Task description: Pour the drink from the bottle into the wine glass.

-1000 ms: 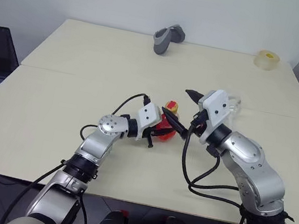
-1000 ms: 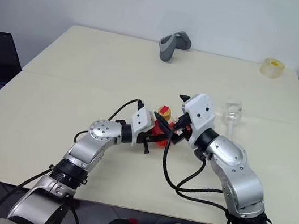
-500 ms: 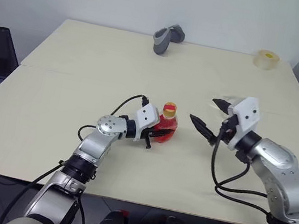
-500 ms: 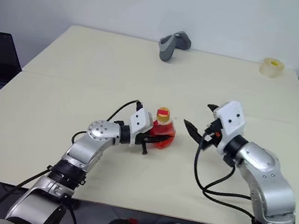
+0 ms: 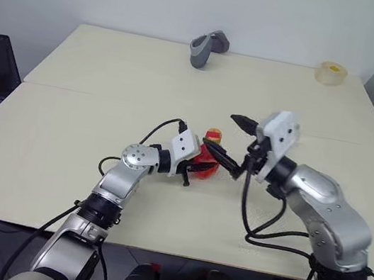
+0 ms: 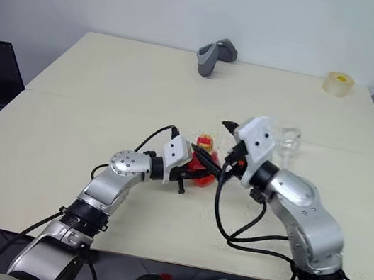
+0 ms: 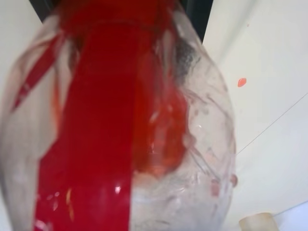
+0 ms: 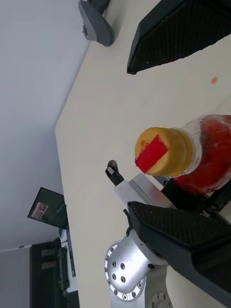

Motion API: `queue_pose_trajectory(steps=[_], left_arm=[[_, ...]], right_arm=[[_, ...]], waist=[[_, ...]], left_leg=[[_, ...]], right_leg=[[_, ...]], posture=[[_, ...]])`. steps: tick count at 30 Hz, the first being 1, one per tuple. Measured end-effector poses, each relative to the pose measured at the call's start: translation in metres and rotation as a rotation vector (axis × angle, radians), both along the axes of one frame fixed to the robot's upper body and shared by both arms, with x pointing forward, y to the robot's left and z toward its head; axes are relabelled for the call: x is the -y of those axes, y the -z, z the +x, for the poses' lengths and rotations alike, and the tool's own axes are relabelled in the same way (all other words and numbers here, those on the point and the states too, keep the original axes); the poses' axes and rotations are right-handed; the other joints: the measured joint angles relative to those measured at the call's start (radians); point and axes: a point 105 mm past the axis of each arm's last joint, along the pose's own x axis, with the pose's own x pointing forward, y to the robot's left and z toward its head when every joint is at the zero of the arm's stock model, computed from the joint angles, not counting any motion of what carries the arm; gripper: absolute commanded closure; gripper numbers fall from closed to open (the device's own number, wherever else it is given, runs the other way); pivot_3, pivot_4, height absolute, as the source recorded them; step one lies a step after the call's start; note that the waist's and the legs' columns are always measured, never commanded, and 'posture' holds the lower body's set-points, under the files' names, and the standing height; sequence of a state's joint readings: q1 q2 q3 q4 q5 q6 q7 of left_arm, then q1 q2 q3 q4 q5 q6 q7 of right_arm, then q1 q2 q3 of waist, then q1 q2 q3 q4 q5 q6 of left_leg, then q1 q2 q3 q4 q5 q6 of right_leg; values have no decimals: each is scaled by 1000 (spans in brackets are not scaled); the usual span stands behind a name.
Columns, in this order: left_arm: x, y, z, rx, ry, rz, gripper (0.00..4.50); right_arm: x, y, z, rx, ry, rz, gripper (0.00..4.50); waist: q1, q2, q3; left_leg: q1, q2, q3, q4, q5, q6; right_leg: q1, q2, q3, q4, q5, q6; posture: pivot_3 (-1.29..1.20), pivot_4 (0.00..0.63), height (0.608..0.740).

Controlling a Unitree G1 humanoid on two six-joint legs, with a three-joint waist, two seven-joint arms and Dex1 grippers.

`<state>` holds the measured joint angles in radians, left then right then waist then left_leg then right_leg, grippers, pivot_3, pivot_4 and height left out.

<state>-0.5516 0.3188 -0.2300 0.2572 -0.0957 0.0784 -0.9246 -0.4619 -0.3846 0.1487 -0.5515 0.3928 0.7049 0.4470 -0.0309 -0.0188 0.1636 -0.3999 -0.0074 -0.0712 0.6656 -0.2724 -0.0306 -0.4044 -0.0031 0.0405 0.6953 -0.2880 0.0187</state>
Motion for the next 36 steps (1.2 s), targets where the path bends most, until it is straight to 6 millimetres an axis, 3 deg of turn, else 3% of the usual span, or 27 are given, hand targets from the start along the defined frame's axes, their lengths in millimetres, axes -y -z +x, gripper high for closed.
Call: queue_pose_trajectory(steps=[12,24,29,33,36], left_arm=[[2,0,-1,-3,5,-3,3744],[2,-1,1,-3,0,-5,3751],[1,-1,0,-4,2,-4,3753],[1,-1,0,-3,2,-3,3753],[1,-1,0,-3,2,-3,3753]], right_arm=[[-1,-1,15,32,73,-12,0],[26,7,7,-45,73,-58,0],[54,-1,16,-50,177,-35,0],[62,5,14,-75,175,-69,0],[57,8,7,-106,110,-71,0]], waist=[[1,0,0],[1,0,0],[2,0,0],[2,0,0],[1,0,0]], left_leg=[[0,0,0,0,0,0],[0,0,0,0,0,0],[0,0,0,0,0,0],[0,0,0,0,0,0],[0,0,0,0,0,0]], right_leg=[[0,0,0,0,0,0],[0,0,0,0,0,0],[0,0,0,0,0,0],[0,0,0,0,0,0],[0,0,0,0,0,0]], posture=[[0,150,740],[0,150,740],[0,150,740],[0,150,740],[0,150,740]])
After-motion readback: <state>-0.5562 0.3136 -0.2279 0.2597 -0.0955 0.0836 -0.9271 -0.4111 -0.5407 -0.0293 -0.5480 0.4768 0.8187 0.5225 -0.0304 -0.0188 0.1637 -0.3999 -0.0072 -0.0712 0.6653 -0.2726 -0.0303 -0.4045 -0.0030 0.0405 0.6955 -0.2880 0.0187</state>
